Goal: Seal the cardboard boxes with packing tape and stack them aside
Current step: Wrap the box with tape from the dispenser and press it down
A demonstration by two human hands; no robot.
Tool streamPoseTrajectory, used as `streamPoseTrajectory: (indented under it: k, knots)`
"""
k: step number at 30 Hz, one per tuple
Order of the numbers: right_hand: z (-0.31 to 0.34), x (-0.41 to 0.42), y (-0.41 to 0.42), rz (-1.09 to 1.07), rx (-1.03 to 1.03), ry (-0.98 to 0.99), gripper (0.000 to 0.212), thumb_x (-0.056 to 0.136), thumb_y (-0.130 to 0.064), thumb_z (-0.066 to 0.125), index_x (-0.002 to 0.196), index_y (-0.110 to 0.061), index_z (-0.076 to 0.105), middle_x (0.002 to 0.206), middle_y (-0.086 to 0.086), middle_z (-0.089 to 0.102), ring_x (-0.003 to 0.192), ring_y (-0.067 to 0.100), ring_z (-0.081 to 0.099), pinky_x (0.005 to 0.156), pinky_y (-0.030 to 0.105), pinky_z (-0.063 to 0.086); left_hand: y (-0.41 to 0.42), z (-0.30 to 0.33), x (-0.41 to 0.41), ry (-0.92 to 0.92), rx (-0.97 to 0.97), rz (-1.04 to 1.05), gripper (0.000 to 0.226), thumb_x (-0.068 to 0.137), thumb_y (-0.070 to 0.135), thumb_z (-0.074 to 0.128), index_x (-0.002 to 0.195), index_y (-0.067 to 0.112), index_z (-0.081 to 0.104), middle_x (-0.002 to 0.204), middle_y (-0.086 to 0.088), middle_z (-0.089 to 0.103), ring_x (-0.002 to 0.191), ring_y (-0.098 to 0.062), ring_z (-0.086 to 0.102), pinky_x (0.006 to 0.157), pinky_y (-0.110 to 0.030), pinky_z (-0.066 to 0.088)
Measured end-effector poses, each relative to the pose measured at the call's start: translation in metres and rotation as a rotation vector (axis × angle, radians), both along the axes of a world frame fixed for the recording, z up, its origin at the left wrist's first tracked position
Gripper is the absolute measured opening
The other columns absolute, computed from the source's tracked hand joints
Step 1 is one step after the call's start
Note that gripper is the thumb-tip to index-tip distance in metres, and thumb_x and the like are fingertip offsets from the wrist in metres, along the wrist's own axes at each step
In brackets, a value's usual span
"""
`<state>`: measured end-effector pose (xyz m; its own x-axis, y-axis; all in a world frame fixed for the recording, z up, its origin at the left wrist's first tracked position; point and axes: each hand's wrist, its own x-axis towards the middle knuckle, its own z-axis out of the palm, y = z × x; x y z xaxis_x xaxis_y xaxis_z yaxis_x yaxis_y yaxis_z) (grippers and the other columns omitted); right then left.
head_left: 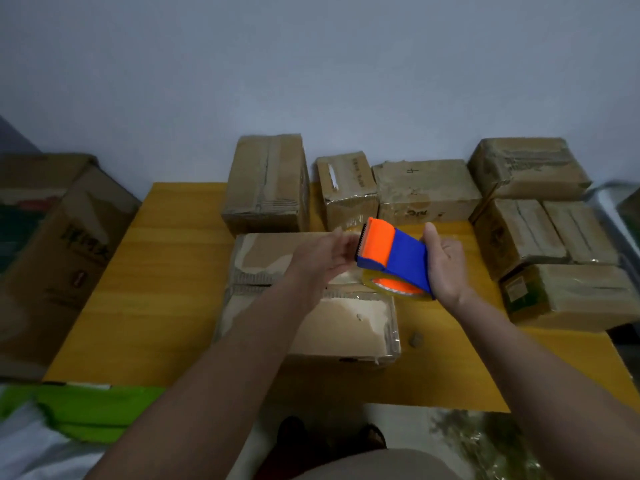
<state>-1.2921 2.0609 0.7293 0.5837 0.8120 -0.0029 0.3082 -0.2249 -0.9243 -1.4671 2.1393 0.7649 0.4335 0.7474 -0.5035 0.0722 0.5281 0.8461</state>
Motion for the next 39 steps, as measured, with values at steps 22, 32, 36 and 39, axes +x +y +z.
streamPoseTrajectory:
  k: [22,32,36,39]
  knots:
    - [0.022,-0.057,0.073,0.173,0.048,-0.187,0.060,0.095,-0.047,0.048,0.045,-0.017,0.031,0.040,-0.007,0.029,0.038,0.009,0.030,0.059,0.034,0.036,0.066,0.009,-0.084,-0.194,-0.336,0.233,0.010,0.094,0.001,0.053,0.094,0.000,0.062,0.078,-0.009,0.063,0.075,-0.017,0.060,0.079,-0.035,0.053]
    - [0.020,-0.065,0.084,0.232,0.059,-0.280,0.056,0.095,-0.042,0.047,0.048,-0.013,0.038,0.041,-0.006,0.038,0.042,0.009,0.038,0.055,0.026,0.030,0.077,0.005,-0.113,-0.224,-0.513,0.068,0.026,0.073,0.000,0.071,0.099,-0.001,0.065,0.099,-0.016,0.071,0.095,-0.023,0.065,0.084,-0.047,0.054]
    - [0.017,-0.066,0.085,0.253,0.057,-0.325,0.060,0.089,-0.052,0.044,0.050,-0.007,0.041,0.046,0.003,0.039,0.046,0.017,0.039,0.056,0.028,0.032,0.079,0.006,-0.113,-0.199,-0.510,0.086,0.043,0.065,-0.002,0.074,0.105,0.005,0.059,0.104,-0.015,0.068,0.107,-0.022,0.061,0.076,-0.045,0.056]
    - [0.016,-0.066,0.087,0.262,0.077,-0.323,0.064,0.090,-0.053,0.047,0.055,0.000,0.046,0.050,0.013,0.045,0.050,0.027,0.045,0.057,0.031,0.035,0.079,0.008,-0.112,-0.182,-0.521,0.094,0.039,0.065,-0.002,0.073,0.101,0.005,0.059,0.104,-0.014,0.067,0.118,-0.022,0.059,0.076,-0.044,0.055]
